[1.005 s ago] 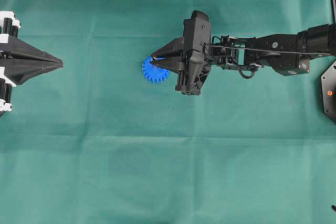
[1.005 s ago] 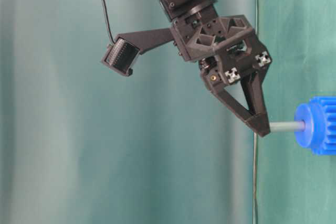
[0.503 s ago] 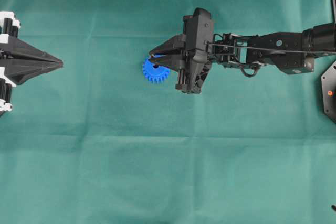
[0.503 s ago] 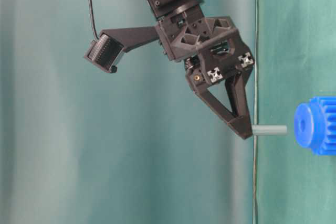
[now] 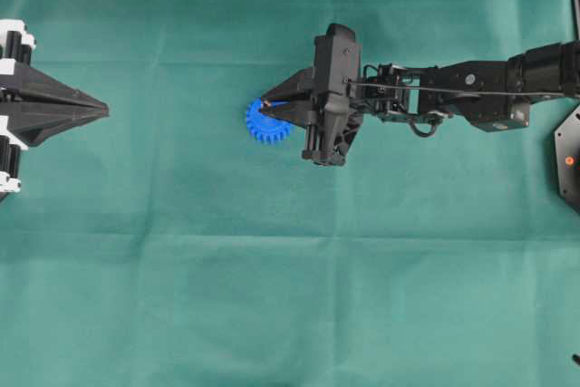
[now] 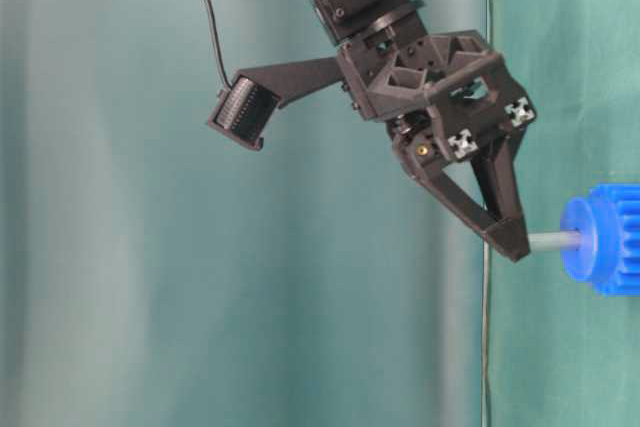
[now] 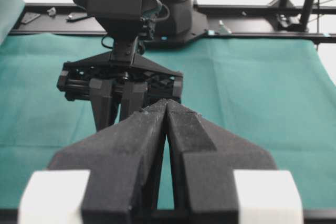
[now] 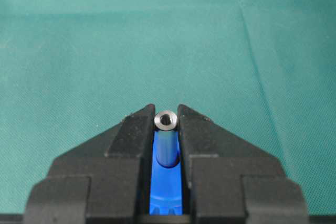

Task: Insert the shaft placed at a random location into the center hole of the small gear at another random location.
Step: 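Lower the shaft with the right gripper into the gear's center hole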

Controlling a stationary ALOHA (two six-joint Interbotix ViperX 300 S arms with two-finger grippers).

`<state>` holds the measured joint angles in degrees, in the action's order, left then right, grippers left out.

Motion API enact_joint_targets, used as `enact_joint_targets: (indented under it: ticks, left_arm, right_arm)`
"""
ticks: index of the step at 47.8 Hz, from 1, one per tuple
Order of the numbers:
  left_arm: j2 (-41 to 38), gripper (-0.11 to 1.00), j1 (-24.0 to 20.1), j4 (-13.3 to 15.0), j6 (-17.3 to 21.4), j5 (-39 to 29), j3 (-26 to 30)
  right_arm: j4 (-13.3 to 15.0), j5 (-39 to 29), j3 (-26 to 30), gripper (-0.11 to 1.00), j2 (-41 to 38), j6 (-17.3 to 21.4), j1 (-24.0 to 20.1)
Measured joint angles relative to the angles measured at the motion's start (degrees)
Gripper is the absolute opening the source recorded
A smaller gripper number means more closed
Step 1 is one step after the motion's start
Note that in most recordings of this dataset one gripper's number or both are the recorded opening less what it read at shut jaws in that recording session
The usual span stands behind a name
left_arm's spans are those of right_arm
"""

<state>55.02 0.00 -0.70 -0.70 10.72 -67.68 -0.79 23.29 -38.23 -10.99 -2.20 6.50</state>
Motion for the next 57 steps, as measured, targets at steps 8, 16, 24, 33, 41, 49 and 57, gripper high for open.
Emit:
enact_joint_targets:
  ticks: [8,16,24,33,41,49,57]
  left_arm:
    - [0.1,0.0,0.0,0.0,0.0,0.0,0.0]
    - [0.0,0.0,0.0,0.0,0.0,0.0,0.0]
    - [0.0,0.0,0.0,0.0,0.0,0.0,0.0]
    - [0.1,0.0,0.0,0.0,0.0,0.0,0.1]
    - [0.0,0.0,0.0,0.0,0.0,-0.1,0.0]
    - [0.0,0.0,0.0,0.0,0.0,-0.4,0.0]
    - [0.0,0.0,0.0,0.0,0.0,-0.4,0.0]
  right_arm:
    - [0.0,0.2,0.0,0.13,-0.9,-0.1,0.1]
    - [0.0,1.0,0.1,0.13,-2.5,-0.1,0.0]
    - [0.0,1.1,0.1,0.13,-3.0,-0.1,0.1]
    - [0.0,1.1,0.2,0.13,-3.2,-0.1,0.0]
    - [0.0,1.1,0.2,0.13,-3.2,0.0,0.1]
    - [0.0,1.1,0.2,0.13,-3.2,-0.1,0.1]
    - [-0.1,1.1,0.2,0.13,-3.2,-0.1,0.1]
